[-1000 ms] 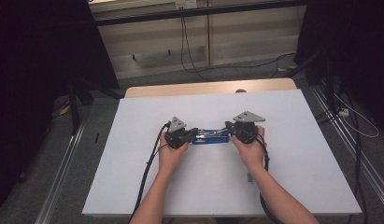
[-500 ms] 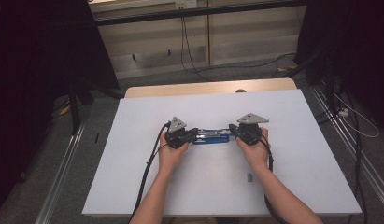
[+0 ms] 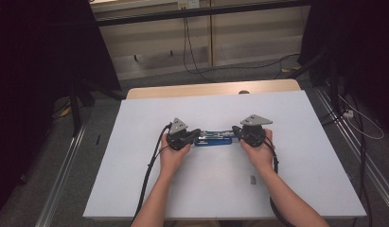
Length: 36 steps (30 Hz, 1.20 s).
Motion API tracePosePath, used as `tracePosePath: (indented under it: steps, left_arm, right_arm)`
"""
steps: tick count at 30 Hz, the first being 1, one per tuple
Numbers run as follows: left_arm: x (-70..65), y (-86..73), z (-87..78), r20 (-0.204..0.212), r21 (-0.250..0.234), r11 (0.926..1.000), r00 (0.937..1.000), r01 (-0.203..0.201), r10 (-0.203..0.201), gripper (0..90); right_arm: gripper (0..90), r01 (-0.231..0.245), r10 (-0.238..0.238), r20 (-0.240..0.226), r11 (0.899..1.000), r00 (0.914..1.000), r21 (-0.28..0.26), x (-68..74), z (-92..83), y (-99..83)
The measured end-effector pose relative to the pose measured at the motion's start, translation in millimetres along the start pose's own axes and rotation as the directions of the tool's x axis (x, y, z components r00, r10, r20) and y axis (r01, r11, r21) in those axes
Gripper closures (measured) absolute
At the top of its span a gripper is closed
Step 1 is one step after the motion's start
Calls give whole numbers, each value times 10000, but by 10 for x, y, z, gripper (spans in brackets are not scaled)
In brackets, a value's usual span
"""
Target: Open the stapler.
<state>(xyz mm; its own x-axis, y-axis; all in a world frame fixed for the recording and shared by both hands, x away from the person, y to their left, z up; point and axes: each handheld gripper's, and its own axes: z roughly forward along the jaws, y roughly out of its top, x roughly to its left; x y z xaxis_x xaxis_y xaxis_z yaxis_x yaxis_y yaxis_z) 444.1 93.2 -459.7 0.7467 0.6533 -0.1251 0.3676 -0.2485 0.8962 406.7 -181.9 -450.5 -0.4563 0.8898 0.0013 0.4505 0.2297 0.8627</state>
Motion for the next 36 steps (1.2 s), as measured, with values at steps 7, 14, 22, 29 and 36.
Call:
tracePosePath:
  steps: [7,14,22,29,36]
  left_arm:
    - [-30,41,-25,183,111,9999,9998,-57,55,771]
    - [49,89,-140,-237,208,9968,9968,767,-762,536]
    - [52,132,-250,-442,454,9971,9973,608,-588,373]
    - [26,156,-326,-495,600,9972,9979,439,-409,254]
    - [25,144,-419,-534,1110,9919,9970,619,-563,160]
  right_arm:
    - [900,222,-222,-212,9998,9995,9,19,-10,22]
    - [835,343,-343,-365,9994,9987,-23,26,-64,67]
    - [692,531,-525,-515,9985,9973,100,24,-191,78]
    - [519,446,-444,-588,9990,9973,33,14,-349,14]
    - [368,225,-221,-768,9997,9968,46,2,-535,-93]
